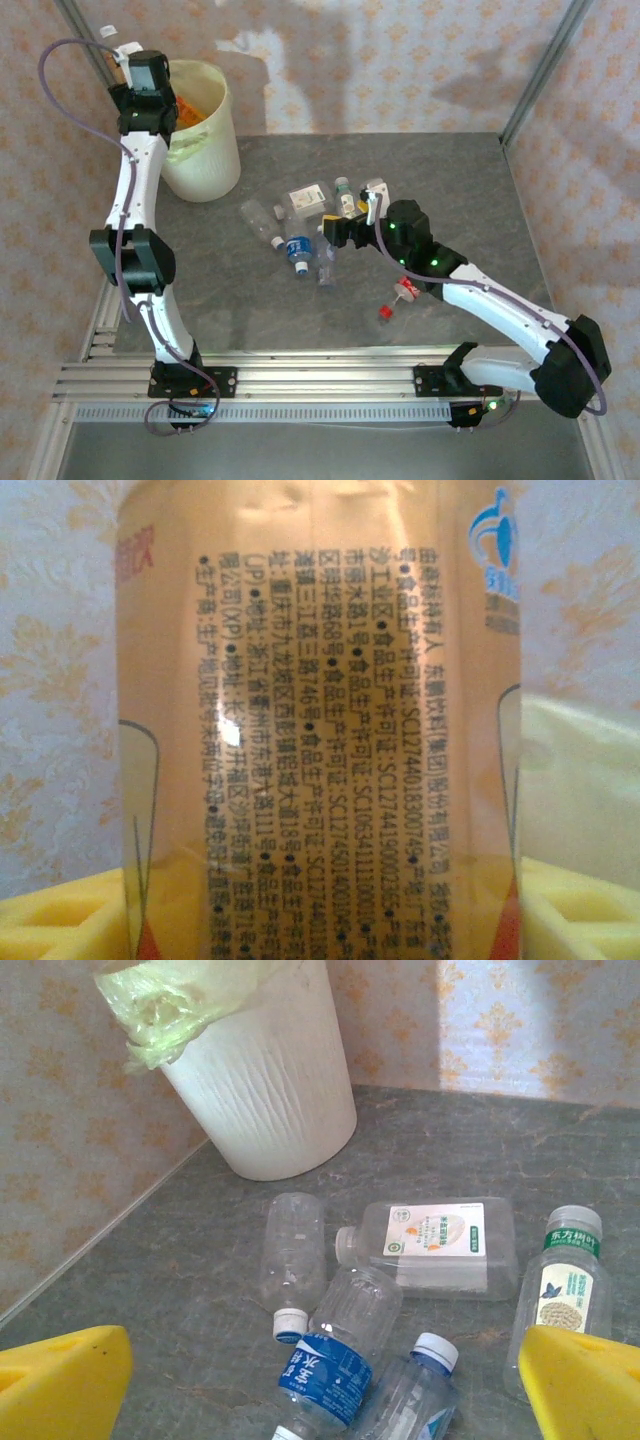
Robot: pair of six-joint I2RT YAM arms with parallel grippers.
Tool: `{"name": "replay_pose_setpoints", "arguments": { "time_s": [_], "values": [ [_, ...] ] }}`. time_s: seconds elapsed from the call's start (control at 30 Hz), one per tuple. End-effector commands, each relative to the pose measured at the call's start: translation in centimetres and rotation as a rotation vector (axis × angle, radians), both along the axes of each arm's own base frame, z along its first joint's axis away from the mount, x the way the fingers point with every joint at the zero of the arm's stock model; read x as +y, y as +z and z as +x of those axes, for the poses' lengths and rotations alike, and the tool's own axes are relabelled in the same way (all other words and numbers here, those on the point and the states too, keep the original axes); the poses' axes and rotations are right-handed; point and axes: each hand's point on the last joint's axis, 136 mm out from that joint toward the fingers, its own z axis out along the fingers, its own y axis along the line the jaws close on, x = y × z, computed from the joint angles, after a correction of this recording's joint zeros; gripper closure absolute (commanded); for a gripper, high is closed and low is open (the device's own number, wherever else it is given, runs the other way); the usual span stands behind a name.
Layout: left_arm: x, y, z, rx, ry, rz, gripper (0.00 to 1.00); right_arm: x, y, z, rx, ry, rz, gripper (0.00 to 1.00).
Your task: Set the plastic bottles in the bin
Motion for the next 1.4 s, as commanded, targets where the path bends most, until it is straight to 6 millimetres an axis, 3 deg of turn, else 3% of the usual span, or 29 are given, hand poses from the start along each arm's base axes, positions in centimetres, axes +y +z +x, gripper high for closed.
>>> {"name": "replay_pose_setpoints", "arguments": {
  "time_s": [0.0, 0.23, 0.6, 0.77, 0.9, 1.03, 1.2, 1.37],
  "values": [
    [1.9, -1.4, -0.9, 0.070, 0.082, -0.020, 0.24, -0.5, 0.0, -0.1, -0.013, -0.015, -0.019, 0.01],
    [2.4, -3.0, -0.4, 0.140, 0.094, -0.060, 0.14, -0.2, -0.2, 0.0, -0.008, -0.009, -0.022, 0.01],
    [1.1, -1.1, -0.4, 0.065, 0.039, -0.138, 0.10, -0.2, -0.6, 0.3, -0.001, -0.018, -0.030, 0.01],
    [-0.4, -0.7, -0.6, 0.015, -0.009, -0.247, 0.02, -1.2, -1.2, 1.3, 0.027, -0.110, -0.024, 0.01],
    [-2.5, -0.5, -0.4, -0.031, -0.065, -0.360, 0.00, -2.5, -2.7, 2.1, 0.088, -0.214, -0.020, 0.01],
    [-4.6, -0.1, -0.5, -0.053, -0.119, -0.394, 0.00, -2.6, -5.5, 1.8, 0.179, -0.241, -0.054, 0.01],
    [-7.5, 0.8, -0.9, -0.092, -0.191, -0.423, 0.00, -2.4, -8.7, 0.3, 0.250, -0.250, -0.147, 0.01],
    [-9.8, 2.5, -2.8, -0.160, -0.234, -0.484, 0.00, -1.6, -12.0, -1.9, 0.332, -0.217, -0.230, 0.01]
  ]
}}
